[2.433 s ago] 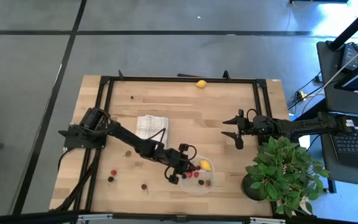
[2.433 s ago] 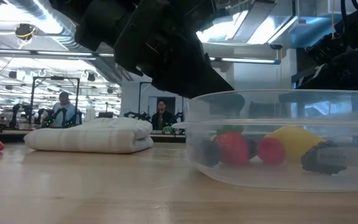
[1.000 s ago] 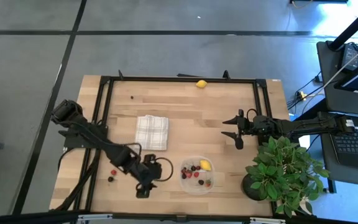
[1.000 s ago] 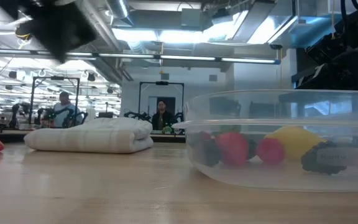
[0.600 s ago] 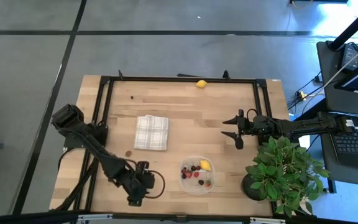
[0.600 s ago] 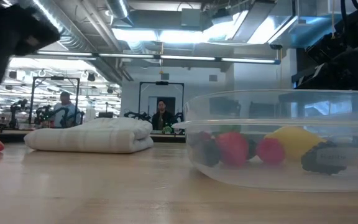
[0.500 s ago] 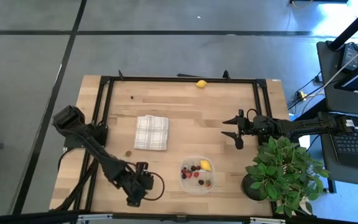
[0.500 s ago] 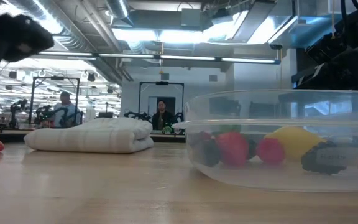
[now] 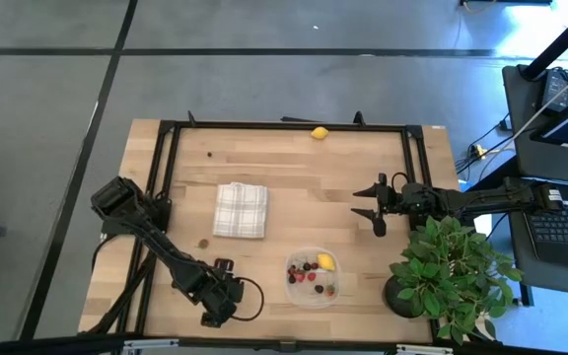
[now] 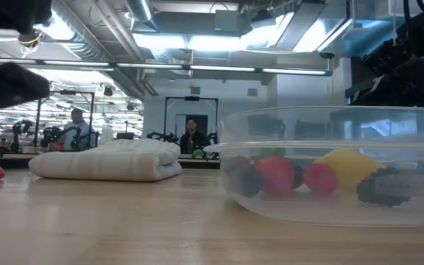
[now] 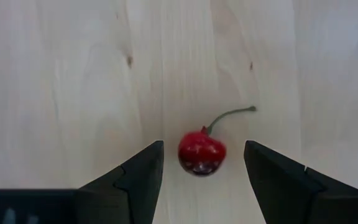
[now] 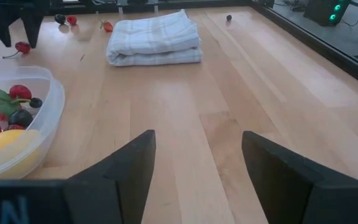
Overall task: Pick and placing Produce into tupperware
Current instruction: Put the red cherry into the transparent container
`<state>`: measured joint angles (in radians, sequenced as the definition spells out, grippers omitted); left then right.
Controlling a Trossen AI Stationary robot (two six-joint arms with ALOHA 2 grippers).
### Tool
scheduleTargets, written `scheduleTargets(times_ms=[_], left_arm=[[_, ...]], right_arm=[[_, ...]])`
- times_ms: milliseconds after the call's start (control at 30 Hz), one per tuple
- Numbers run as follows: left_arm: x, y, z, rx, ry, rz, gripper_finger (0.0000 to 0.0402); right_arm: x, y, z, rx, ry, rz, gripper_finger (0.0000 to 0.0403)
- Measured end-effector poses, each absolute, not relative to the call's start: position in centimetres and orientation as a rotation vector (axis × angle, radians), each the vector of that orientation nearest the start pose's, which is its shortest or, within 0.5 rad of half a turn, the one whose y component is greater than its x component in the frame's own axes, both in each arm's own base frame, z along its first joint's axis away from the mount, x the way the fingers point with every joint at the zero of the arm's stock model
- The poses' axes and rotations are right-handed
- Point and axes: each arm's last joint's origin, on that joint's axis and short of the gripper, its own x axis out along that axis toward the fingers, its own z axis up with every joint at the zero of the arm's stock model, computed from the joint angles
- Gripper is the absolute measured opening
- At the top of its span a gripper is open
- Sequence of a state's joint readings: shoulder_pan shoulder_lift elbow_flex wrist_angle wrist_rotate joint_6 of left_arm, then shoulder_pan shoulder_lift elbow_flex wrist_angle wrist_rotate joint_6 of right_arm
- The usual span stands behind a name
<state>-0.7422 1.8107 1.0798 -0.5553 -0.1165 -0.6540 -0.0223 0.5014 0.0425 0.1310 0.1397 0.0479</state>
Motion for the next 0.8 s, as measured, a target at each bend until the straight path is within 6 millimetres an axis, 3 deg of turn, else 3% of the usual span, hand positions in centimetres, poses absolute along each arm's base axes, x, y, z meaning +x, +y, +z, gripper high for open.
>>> scheduleTargets(times_ms=[567,800], left_arm=[[24.65,-22.1,13.87,0.036,1.308,-0.089,0.0213],[24.65,-22.02,13.85,0.041,1.306,-0.081,0.0168]], right_arm=[[12.58,-0.68,14.44,0.025,0.327,-0.168,0.0241],[12.58,-0.68,14.44,0.024,0.326,-0.168,0.0241]])
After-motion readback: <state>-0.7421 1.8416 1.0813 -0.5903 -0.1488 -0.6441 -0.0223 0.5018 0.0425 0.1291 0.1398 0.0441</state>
